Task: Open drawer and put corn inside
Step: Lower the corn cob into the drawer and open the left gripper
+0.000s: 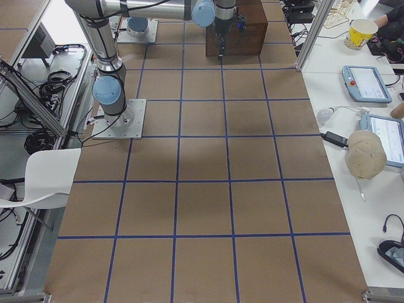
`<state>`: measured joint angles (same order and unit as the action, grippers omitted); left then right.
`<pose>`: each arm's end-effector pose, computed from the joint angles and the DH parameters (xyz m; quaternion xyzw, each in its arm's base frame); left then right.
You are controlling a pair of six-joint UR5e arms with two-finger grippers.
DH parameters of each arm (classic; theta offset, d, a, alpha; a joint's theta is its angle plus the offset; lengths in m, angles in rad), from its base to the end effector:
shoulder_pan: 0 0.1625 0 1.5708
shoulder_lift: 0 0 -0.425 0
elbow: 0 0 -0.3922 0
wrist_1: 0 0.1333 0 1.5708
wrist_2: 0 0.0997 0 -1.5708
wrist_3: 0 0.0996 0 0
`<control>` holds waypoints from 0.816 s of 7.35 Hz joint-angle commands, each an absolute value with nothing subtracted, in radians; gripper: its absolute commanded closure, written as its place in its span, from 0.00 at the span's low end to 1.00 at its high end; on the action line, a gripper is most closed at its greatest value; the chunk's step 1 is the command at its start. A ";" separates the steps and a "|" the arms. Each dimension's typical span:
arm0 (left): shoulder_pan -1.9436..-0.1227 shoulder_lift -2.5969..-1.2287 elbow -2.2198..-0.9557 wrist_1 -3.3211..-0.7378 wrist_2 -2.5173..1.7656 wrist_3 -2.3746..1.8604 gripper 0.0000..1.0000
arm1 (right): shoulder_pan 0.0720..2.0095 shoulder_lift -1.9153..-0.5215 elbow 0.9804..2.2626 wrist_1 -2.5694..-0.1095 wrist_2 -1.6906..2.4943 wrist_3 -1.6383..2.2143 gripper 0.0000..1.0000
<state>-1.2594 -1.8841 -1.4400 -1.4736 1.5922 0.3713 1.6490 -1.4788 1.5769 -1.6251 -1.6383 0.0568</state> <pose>0.0613 -0.6185 0.3879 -0.0304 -0.9986 -0.0438 0.0042 0.1672 -0.5131 0.4436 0.0114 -0.9991 -0.0196 0.0351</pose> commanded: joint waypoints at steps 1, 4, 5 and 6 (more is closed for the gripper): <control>-1.265 -1.858 -1.431 -1.485 1.592 0.367 0.00 | 1.649 -1.479 1.577 -1.624 -1.638 0.057 0.00; -1.281 -1.797 -1.422 -1.540 1.586 0.332 0.00 | 1.649 -1.479 1.577 -1.624 -1.638 0.057 0.00; -1.305 -1.770 -1.417 -1.557 1.583 0.302 0.00 | 1.649 -1.479 1.577 -1.624 -1.638 0.057 0.00; -1.369 -1.743 -1.417 -1.559 1.594 0.263 0.00 | 1.649 -1.479 1.577 -1.626 -1.637 0.057 0.00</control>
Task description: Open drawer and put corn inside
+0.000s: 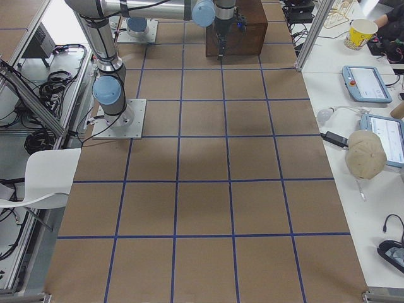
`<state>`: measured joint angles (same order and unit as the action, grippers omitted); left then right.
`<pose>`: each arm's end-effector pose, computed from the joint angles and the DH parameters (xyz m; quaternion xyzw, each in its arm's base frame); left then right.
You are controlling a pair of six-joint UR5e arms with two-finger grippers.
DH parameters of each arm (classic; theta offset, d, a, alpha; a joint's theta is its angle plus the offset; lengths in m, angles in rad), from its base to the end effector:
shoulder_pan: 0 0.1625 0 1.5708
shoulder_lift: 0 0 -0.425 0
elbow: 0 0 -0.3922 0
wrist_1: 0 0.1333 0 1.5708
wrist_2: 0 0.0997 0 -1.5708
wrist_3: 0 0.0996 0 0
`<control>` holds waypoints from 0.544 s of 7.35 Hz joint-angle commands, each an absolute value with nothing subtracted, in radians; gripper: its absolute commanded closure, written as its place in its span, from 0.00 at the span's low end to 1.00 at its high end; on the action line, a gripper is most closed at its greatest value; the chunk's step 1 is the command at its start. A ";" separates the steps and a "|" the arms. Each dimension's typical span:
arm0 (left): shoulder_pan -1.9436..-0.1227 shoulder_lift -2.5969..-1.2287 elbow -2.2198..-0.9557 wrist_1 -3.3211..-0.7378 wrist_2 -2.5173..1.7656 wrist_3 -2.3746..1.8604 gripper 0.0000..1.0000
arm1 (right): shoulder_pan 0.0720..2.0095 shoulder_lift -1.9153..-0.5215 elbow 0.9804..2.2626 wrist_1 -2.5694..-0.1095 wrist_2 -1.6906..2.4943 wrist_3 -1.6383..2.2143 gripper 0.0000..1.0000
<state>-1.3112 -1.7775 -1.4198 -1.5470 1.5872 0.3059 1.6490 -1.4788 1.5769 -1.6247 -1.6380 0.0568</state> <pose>0.0204 -0.5898 0.4539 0.0233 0.9996 0.0176 0.0034 0.1672 -0.5131 0.4436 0.0114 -0.9991 -0.0198 0.0350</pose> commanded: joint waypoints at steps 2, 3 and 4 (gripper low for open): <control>-1.477 -1.697 -1.419 -1.574 1.594 0.158 0.00 | 1.649 -1.479 1.577 -1.624 -1.635 0.057 0.00; -1.518 -1.659 -1.419 -1.638 1.592 0.144 0.00 | 1.649 -1.479 1.577 -1.624 -1.635 0.057 0.00; -1.558 -1.617 -1.428 -1.675 1.592 0.131 0.00 | 1.649 -1.479 1.577 -1.624 -1.637 0.057 0.00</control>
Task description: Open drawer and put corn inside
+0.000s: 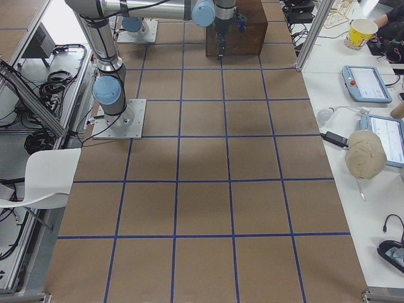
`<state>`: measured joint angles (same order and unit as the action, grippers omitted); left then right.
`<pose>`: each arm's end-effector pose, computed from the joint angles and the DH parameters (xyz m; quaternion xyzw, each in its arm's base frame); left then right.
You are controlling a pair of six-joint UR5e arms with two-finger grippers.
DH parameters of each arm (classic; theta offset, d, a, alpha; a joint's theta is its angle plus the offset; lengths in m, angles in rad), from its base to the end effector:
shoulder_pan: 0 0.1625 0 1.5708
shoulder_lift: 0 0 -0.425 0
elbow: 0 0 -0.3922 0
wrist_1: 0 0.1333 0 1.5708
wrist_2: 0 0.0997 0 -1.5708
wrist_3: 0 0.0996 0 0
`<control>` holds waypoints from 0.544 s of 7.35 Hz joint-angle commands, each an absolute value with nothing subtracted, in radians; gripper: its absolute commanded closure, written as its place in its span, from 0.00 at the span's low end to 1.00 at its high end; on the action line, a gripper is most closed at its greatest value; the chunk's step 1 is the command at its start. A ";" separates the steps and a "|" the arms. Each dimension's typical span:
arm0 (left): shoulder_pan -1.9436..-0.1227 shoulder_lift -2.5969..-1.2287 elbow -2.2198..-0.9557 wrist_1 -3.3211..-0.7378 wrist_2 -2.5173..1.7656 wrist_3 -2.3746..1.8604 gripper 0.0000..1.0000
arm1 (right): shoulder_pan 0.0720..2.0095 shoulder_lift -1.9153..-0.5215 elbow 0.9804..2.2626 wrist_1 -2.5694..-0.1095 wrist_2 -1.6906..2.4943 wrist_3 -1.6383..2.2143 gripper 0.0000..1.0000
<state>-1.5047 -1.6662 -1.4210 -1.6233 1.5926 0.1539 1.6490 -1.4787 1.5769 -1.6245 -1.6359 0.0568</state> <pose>-0.0957 -0.5395 0.5075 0.0439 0.9990 0.0003 0.0109 0.1674 -0.5131 0.4435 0.0114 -0.9992 -0.0200 0.0340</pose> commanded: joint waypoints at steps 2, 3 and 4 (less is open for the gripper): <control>-1.638 -1.589 -1.446 -1.674 1.592 0.083 0.00 | 1.649 -1.479 1.577 -1.626 -1.635 0.057 0.00; -1.646 -1.592 -1.450 -1.675 1.592 0.083 0.00 | 1.649 -1.479 1.577 -1.625 -1.637 0.057 0.00; -1.644 -1.597 -1.451 -1.672 1.592 0.086 0.00 | 1.649 -1.479 1.577 -1.624 -1.635 0.057 0.00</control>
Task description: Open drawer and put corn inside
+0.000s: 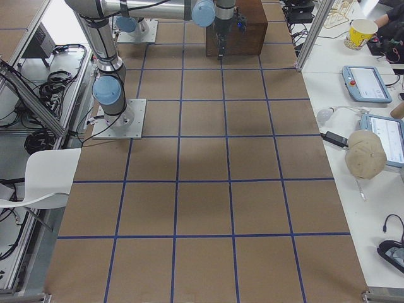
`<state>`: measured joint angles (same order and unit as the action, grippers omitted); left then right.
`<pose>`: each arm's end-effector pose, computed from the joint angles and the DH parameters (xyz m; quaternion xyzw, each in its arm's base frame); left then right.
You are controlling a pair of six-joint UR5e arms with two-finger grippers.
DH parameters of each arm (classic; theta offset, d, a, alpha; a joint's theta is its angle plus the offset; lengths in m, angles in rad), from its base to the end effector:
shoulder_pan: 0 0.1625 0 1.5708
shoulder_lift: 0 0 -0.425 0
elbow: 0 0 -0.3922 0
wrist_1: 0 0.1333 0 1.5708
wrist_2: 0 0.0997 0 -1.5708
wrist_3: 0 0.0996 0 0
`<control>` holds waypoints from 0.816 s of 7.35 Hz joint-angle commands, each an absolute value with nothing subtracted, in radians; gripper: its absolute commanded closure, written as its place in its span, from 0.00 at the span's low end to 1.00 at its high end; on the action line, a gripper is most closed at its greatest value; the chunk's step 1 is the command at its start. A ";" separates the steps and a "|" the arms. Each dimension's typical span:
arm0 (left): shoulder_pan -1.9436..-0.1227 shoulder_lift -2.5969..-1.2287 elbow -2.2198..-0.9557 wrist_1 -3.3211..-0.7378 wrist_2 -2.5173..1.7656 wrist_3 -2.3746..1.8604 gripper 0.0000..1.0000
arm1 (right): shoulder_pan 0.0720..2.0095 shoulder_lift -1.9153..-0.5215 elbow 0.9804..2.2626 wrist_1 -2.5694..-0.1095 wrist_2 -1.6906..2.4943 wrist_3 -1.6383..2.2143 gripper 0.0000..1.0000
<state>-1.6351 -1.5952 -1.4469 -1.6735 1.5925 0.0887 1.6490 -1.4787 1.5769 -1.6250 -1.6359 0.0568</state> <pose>-0.1630 -0.4906 0.5264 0.0764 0.9970 0.0017 0.0108 0.1674 -0.5131 0.4436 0.0114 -0.9992 -0.0197 0.0339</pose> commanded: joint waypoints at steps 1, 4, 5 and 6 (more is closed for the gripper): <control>-1.640 -1.601 -1.450 -1.669 1.588 0.086 0.00 | 1.649 -1.479 1.577 -1.624 -1.638 0.057 0.00; -1.596 -1.611 -1.448 -1.634 1.589 0.081 0.00 | 1.649 -1.479 1.577 -1.624 -1.638 0.057 0.00; -1.544 -1.608 -1.444 -1.623 1.577 0.080 0.00 | 1.649 -1.479 1.577 -1.626 -1.638 0.057 0.00; -1.539 -1.608 -1.445 -1.626 1.578 0.075 0.00 | 1.649 -1.479 1.577 -1.625 -1.638 0.057 0.00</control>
